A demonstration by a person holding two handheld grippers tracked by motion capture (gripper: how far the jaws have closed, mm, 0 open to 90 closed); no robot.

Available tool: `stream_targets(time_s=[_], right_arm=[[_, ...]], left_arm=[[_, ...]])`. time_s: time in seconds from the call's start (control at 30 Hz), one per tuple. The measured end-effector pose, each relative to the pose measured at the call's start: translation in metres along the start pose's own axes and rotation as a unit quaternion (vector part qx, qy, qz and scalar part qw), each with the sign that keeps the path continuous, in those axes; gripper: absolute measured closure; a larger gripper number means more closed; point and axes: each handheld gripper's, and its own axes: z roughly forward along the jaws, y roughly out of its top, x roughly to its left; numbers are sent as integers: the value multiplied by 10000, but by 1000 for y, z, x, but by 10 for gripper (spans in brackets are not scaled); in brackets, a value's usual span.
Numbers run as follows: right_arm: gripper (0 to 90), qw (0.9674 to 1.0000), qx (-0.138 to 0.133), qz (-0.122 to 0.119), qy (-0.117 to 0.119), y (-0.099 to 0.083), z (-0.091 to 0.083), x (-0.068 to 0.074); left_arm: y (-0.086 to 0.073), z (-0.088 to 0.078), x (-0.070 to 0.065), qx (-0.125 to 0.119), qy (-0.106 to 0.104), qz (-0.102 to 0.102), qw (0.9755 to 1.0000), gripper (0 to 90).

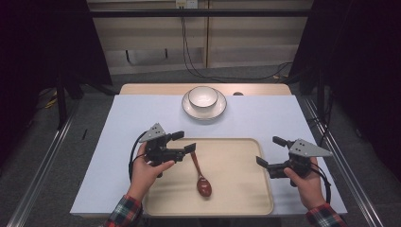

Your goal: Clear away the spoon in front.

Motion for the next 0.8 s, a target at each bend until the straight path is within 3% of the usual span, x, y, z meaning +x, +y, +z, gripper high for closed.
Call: stream_targets(time_s=[0.43, 0.5, 0.63, 0.8], right_arm=[[32, 10000, -5, -17, -37, 0, -1, 0], [32, 10000, 4, -25, -69, 0, -1, 0], [32, 10000, 7, -32, -49, 1, -3, -1], [33, 9999, 22, -84, -108, 1, -3, 0]], left_arm=[[5, -11, 6, -44, -4, 42, 10000, 159], [5, -13, 6, -67, 29, 6, 10000, 148], [7, -18, 8, 36, 119, 165, 9998, 129], [6, -21, 9, 17, 211, 152, 9997, 107]])
